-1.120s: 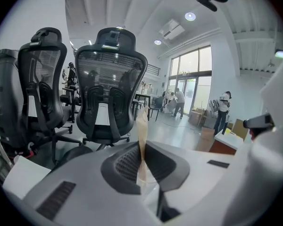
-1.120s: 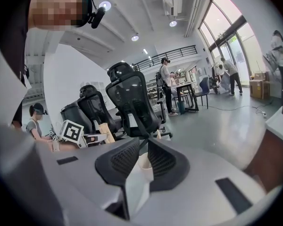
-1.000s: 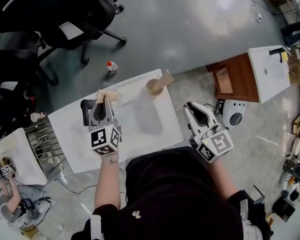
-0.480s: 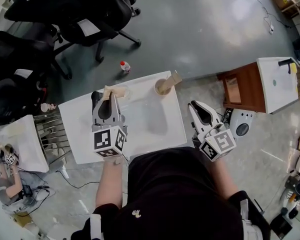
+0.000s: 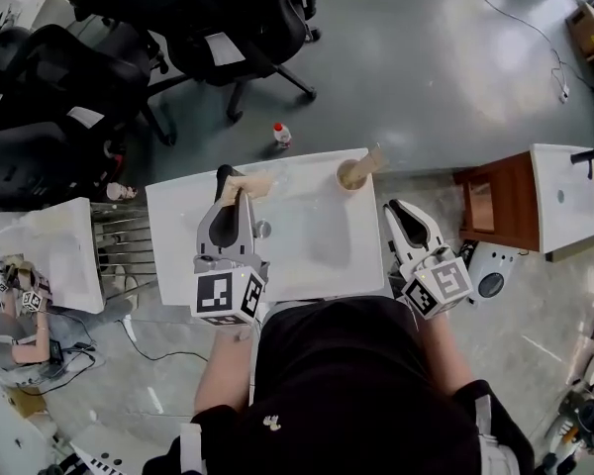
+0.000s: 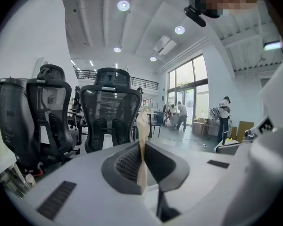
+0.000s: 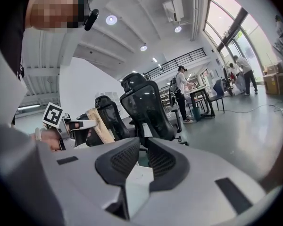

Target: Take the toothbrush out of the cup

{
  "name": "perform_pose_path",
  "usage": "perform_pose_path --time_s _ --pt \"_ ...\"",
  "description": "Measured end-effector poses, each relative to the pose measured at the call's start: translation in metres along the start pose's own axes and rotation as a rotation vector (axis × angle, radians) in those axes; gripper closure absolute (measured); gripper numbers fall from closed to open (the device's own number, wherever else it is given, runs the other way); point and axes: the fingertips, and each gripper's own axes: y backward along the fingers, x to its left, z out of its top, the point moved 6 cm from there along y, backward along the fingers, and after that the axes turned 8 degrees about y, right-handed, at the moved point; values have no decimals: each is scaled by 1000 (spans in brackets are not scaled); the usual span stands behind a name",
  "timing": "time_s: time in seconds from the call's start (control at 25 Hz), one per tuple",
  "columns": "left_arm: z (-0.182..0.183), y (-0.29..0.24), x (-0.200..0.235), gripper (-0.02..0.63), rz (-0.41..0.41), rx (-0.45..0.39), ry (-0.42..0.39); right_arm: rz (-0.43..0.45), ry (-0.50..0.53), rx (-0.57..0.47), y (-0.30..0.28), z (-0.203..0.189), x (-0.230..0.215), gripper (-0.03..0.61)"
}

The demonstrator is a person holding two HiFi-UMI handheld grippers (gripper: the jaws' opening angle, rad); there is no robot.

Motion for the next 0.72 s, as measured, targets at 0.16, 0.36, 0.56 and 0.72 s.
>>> perform_pose_path --time_s 0.16,0.36,0.56,0.72 --pt "-1 19 9 584 28 -5 1 25 -7 -4 -8 -4 10 509" --pt "-21 36 26 584 60 41 11 53 -2 16 -19 -9 24 509" --pt "-45 43 38 584 71 99 26 40 -9 30 -23 -19 33 509" --pt "-59 42 44 584 63 140 33 13 -19 47 -23 -31 32 509"
